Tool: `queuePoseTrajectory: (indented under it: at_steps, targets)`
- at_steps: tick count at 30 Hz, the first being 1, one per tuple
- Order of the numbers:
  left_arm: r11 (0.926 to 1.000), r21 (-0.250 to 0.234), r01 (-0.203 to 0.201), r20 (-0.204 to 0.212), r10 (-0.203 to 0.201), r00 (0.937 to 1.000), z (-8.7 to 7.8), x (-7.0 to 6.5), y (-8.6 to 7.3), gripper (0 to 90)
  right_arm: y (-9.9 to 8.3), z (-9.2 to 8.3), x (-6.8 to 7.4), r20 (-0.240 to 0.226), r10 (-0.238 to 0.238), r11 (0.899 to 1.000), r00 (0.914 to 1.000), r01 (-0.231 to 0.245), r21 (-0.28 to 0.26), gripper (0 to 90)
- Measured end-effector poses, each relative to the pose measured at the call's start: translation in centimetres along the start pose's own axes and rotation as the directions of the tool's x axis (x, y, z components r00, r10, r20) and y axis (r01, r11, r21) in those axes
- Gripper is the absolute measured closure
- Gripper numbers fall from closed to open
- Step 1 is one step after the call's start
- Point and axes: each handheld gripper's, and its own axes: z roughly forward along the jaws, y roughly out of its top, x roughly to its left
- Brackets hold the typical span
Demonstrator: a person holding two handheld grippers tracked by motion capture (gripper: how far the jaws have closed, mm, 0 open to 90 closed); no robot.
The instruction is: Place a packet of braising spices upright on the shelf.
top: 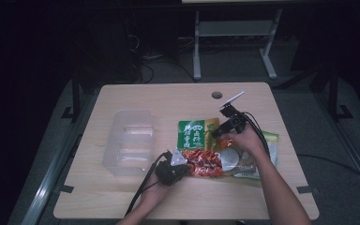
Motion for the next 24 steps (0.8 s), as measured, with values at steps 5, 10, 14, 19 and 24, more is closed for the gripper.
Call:
queuePoseTrajectory:
  at_steps: [5, 10, 14, 19, 24]
  targets:
    - [1.0, 0.0, 0.0, -0.001, 0.0, 1.0, 0.0, 0.0, 0.0, 89.7, 0.0, 0.5, 0.0, -0.019, 0.007, 1.0, 0.9998, -0.006, 0.013, 44.8]
    - [1.0, -0.006, -0.002, -0.004, 0.002, 1.0, 0.1, -0.1, 0.0, 89.7, 0.2, 1.4, 0.4, -0.045, 0.001, 0.999, 0.999, 0.001, 0.041, 47.3]
    - [1.0, -0.006, 0.001, -0.001, -0.001, 1.0, 0.1, -0.1, 0.0, 89.7, 0.1, 2.0, 0.2, -0.088, 0.024, 0.998, 0.9958, -0.019, 0.055, 53.8]
    - [0.9999, -0.01, 0.004, -0.001, -0.004, 1.0, 0.1, -0.1, 0.0, 89.7, 0.1, 2.3, 0.1, -0.12, 0.031, 0.998, 0.9923, -0.024, 0.056, 64.5]
    - [0.9999, -0.011, 0.004, 0.0, -0.004, 1.0, 0.2, -0.1, -0.1, 89.7, -0.3, 2.2, 0.1, -0.166, 0.032, 0.999, 0.9856, -0.027, 0.031, 79.8]
